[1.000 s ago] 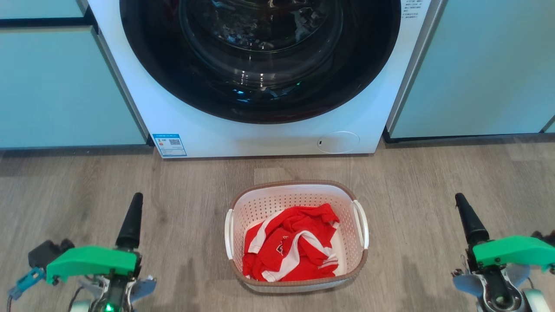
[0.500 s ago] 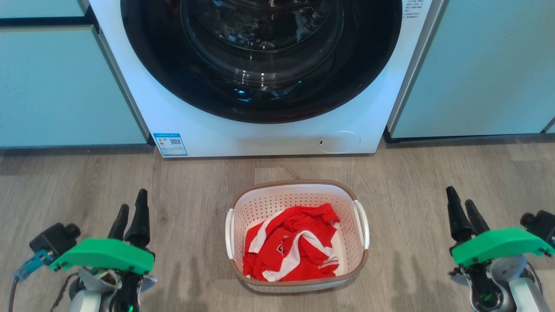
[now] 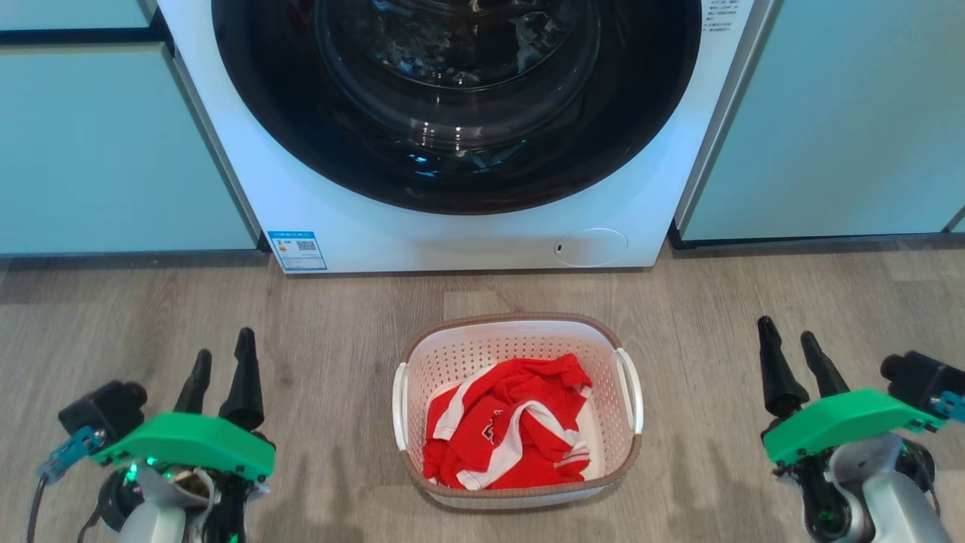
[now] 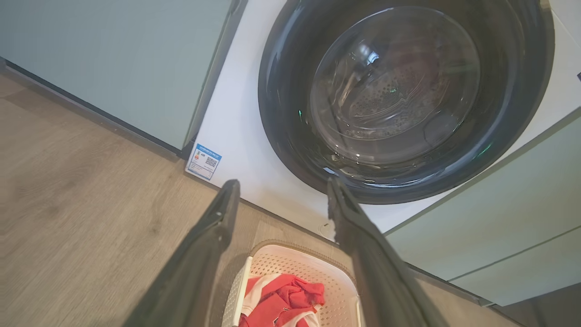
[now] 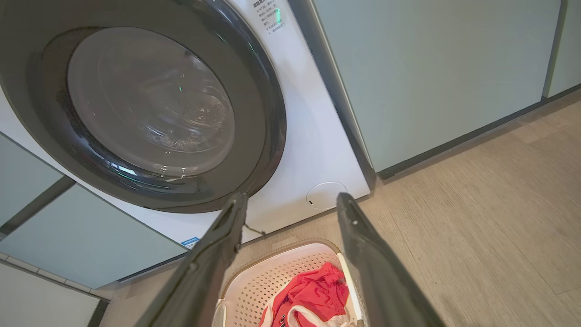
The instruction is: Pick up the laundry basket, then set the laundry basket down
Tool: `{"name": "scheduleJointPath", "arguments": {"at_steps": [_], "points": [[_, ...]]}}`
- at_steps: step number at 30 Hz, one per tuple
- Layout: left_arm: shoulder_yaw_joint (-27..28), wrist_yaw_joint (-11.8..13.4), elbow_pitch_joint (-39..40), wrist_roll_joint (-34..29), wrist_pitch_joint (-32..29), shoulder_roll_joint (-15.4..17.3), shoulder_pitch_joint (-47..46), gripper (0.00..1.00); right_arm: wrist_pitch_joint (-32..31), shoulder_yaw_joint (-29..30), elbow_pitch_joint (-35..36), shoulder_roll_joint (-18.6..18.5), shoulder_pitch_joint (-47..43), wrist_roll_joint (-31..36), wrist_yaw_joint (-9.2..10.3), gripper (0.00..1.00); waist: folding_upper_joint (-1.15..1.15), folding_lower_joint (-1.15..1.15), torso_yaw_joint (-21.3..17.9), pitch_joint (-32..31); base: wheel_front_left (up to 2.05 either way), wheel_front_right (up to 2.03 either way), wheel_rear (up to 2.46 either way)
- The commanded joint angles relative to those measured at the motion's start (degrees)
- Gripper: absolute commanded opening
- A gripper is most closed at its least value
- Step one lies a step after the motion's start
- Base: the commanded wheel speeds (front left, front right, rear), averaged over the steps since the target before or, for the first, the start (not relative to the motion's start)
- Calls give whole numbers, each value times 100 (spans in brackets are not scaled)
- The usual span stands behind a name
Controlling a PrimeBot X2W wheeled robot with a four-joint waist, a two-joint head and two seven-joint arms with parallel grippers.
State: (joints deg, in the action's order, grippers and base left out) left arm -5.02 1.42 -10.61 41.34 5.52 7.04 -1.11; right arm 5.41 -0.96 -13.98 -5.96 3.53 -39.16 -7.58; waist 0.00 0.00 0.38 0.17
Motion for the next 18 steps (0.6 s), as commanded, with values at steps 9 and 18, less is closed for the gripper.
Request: {"name": "scheduleJointPath", "arguments": {"at_steps": [9,18], "points": [[13,166,308,-670,178,199,-193,100,226,-145,191,-132,346,639,6,100,0,0,-20,-8,0,0,0],[-110,273,398,-1239,241,279,-171,100,378,-238,159,-187,349,1073,6,100,0,0,-11,-19,0,0,0]]}}
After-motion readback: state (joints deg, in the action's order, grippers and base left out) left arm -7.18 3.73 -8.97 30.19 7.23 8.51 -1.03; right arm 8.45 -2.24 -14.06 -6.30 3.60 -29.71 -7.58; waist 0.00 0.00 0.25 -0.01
